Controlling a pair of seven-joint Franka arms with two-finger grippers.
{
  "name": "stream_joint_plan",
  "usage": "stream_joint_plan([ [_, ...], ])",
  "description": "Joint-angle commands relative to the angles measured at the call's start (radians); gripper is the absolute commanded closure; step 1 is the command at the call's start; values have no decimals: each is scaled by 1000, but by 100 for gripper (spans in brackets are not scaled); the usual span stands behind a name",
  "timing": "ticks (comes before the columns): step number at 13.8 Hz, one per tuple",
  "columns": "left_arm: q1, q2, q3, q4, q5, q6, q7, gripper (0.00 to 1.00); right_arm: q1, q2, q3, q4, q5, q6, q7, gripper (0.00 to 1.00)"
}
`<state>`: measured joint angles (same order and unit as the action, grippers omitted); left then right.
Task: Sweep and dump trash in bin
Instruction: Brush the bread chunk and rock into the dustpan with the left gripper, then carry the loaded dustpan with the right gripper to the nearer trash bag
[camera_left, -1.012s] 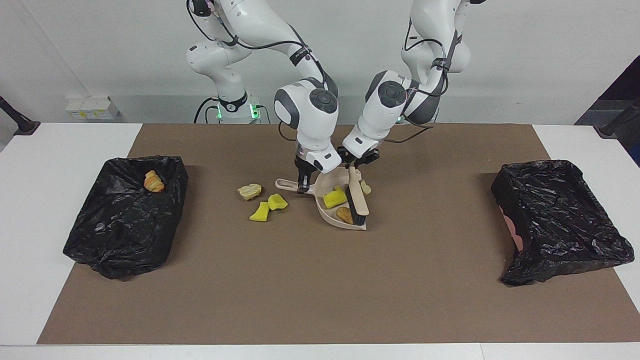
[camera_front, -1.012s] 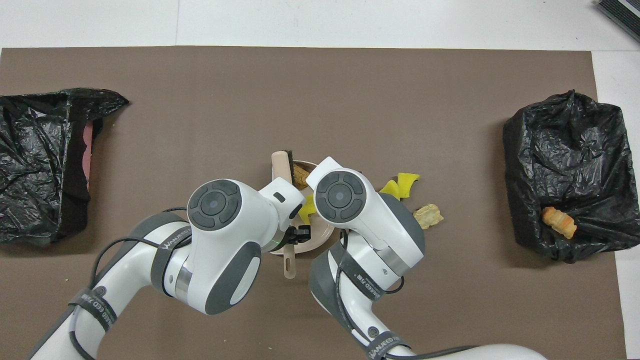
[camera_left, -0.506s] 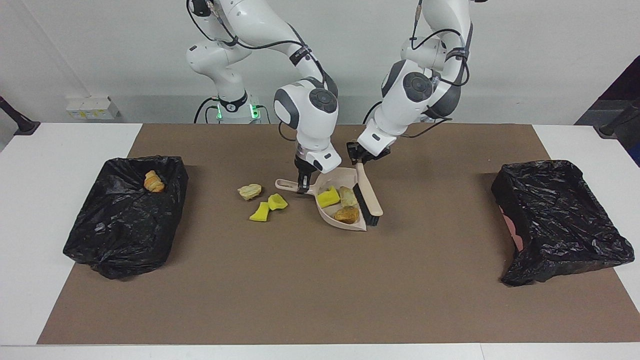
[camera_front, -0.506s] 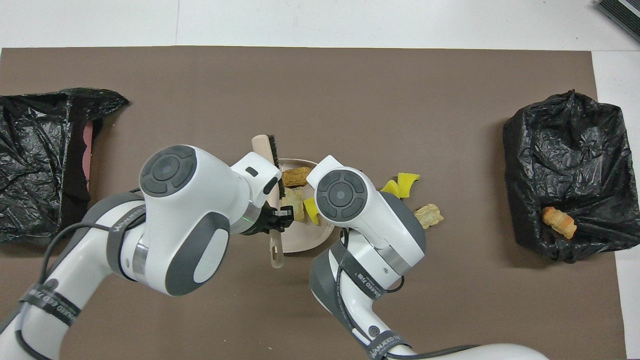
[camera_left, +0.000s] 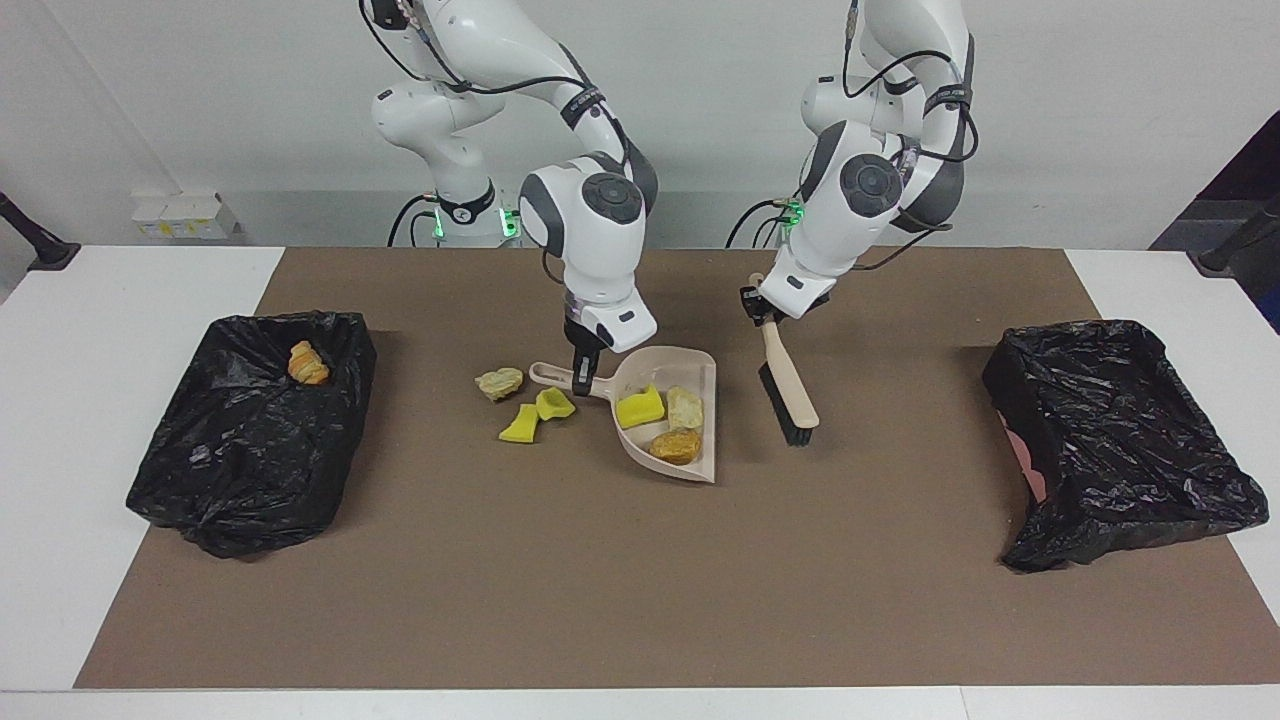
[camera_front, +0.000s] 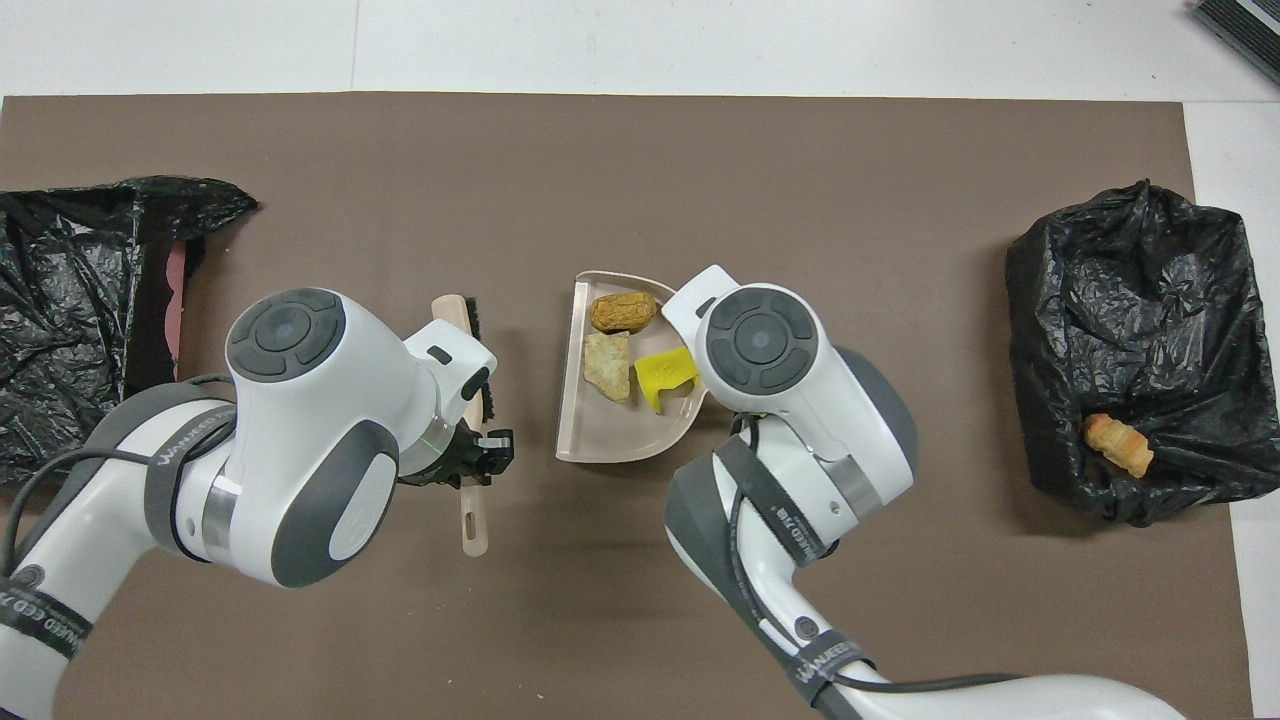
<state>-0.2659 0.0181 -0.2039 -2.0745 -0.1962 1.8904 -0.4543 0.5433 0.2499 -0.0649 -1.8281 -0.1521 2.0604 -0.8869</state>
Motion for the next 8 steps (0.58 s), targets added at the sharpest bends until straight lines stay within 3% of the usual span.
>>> stream_joint_plan([
  [1, 10, -50, -5, -52, 53, -33, 11, 100, -72, -46, 7, 27, 52, -60, -89, 100],
  [6, -15, -85, -14, -78, 104, -114, -4, 100, -219, -81, 5, 79, 104, -166, -193, 100],
  [8, -70, -101, -26, -84, 104, -139, -73, 100, -279, -83, -1, 119, 112, -186, -246, 100],
])
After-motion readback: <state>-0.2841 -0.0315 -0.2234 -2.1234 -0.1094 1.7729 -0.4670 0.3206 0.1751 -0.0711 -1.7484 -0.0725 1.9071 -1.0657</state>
